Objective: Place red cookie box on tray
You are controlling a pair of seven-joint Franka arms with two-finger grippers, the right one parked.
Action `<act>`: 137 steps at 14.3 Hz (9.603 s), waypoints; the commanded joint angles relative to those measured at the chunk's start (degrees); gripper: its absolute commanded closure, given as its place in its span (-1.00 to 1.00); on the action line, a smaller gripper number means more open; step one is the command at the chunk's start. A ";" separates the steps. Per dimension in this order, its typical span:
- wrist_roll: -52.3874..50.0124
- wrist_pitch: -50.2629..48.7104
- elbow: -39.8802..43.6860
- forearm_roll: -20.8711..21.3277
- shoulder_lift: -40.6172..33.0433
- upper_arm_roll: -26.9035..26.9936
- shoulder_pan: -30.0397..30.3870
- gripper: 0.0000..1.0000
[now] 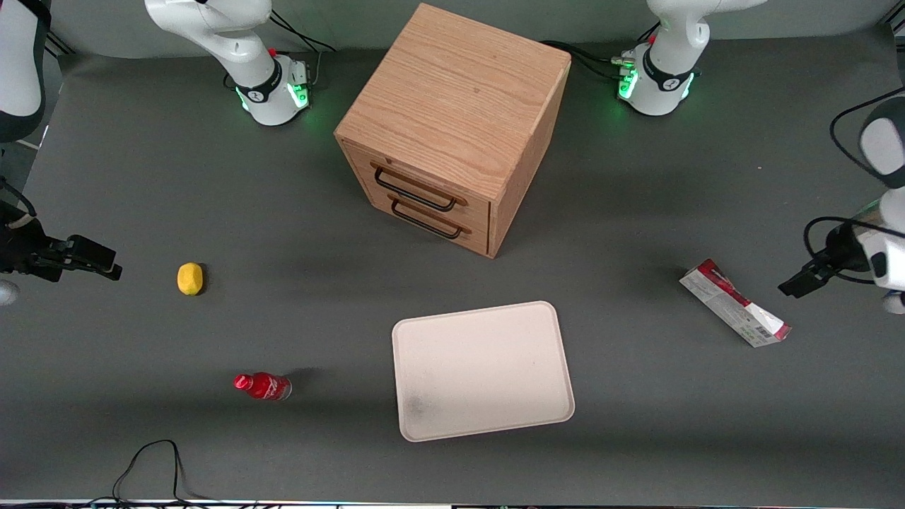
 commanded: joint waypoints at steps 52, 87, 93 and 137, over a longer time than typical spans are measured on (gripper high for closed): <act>2.76 -26.77 19.84 0.68 -2.59 0.34 -0.12 1.00; -4.36 -20.99 51.49 1.12 28.96 0.43 -34.05 1.00; -4.45 -9.32 45.36 2.70 33.80 0.34 -33.87 1.00; 13.20 -33.55 37.70 4.81 5.42 0.26 -22.99 -1.00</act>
